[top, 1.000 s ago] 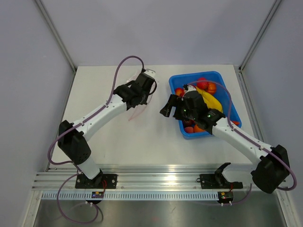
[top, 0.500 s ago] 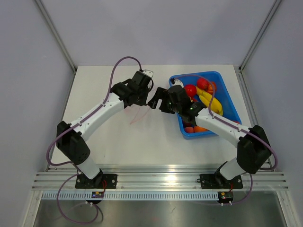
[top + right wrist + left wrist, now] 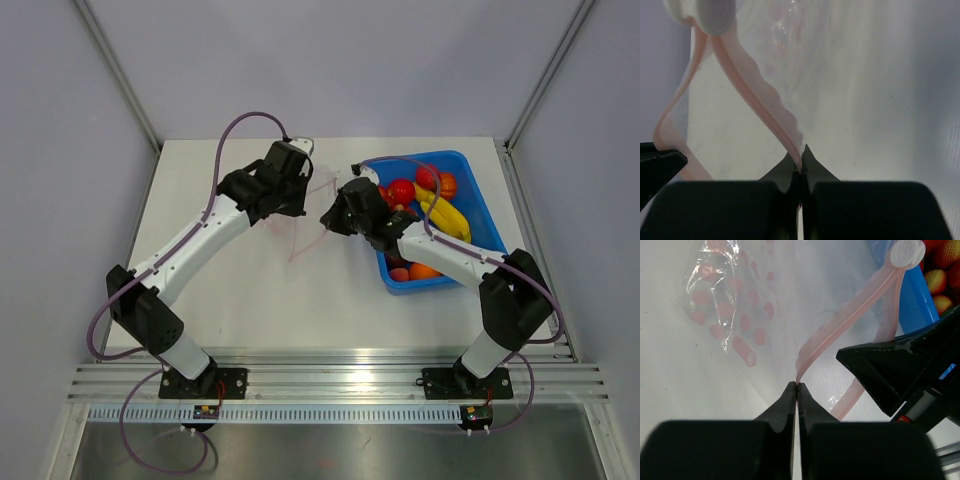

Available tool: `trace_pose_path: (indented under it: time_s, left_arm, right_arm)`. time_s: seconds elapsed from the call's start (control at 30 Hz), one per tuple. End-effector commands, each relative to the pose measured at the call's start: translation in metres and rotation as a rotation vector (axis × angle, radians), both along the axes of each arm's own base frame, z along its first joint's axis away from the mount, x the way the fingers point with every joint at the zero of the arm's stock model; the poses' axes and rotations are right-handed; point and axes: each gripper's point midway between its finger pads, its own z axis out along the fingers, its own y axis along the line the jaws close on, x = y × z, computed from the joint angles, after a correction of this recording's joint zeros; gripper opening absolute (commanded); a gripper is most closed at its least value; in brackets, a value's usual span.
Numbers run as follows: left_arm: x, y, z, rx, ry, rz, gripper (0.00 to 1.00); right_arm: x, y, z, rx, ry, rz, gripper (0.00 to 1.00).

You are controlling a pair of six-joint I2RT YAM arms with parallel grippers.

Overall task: Place the food in the zip-top bag and seal the zipper
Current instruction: Open the zipper of the food storage bag.

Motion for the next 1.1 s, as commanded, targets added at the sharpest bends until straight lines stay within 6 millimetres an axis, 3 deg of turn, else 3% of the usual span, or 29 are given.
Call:
trace_pose_path:
  time_s: [0.0,0.1,0.17,0.4,0.53,0.57,0.63,0.7,0.8,0.83,0.87,0.93,0.97,1.03,1.07]
  left_arm:
    - [-0.004,-0.004,0.020,-0.086,-0.038,-0.011,0.14]
    - [-0.004,-0.012,0.010,-0.125,-0.029,-0.014,0.35]
    - [-0.002,-0.014,0.004,-0.139,-0.026,-0.001,0.41]
    - [-0.003,-0.021,-0.010,-0.164,0.003,-0.004,0.45]
    - [0.001,-0.020,-0.008,-0.174,-0.020,0.017,0.35]
    - [0.002,-0.020,-0.007,-0.169,-0.023,0.010,0.20]
    - [0.004,-0.019,0.000,-0.164,-0.037,0.006,0.01]
    - [0.006,-0.004,0.005,-0.124,-0.038,0.049,0.00]
    - [0.003,0.016,0.029,-0.132,-0.051,0.099,0.00]
    - [0.003,0.020,0.046,-0.143,-0.078,0.111,0.00]
    - [-0.003,0.028,0.050,-0.129,-0.065,0.131,0.00]
    - [-0.010,0.037,0.069,-0.135,-0.084,0.149,0.00]
    - [-0.016,0.039,0.080,-0.147,-0.081,0.154,0.00]
    - [-0.023,0.039,0.090,-0.163,-0.064,0.153,0.00]
    - [-0.030,0.043,0.101,-0.169,-0.056,0.165,0.00]
  right_arm:
    - [0.001,0.003,0.058,0.023,-0.114,0.030,0.00]
    - [-0.005,0.008,0.062,0.034,-0.095,0.066,0.00]
    - [-0.010,0.010,0.064,0.051,-0.083,0.084,0.00]
    - [-0.016,0.009,0.067,0.066,-0.068,0.094,0.00]
    - [-0.021,0.008,0.067,0.065,-0.058,0.107,0.00]
    - [-0.023,0.006,0.067,0.055,-0.062,0.112,0.00]
    - [-0.024,0.001,0.067,0.033,-0.066,0.120,0.00]
    - [-0.028,-0.008,0.068,-0.016,-0.063,0.134,0.00]
    - [-0.019,-0.032,0.073,-0.051,-0.047,0.143,0.00]
    - [-0.018,-0.036,0.076,-0.049,-0.035,0.174,0.00]
    - [-0.006,-0.053,0.083,-0.084,-0.040,0.169,0.00]
    - [-0.004,-0.061,0.068,-0.126,0.041,0.220,0.00]
    - [0.011,-0.064,0.074,-0.144,0.035,0.240,0.00]
    - [0.009,-0.062,0.076,-0.155,0.068,0.289,0.00]
    - [0.011,-0.057,0.091,-0.149,0.031,0.319,0.00]
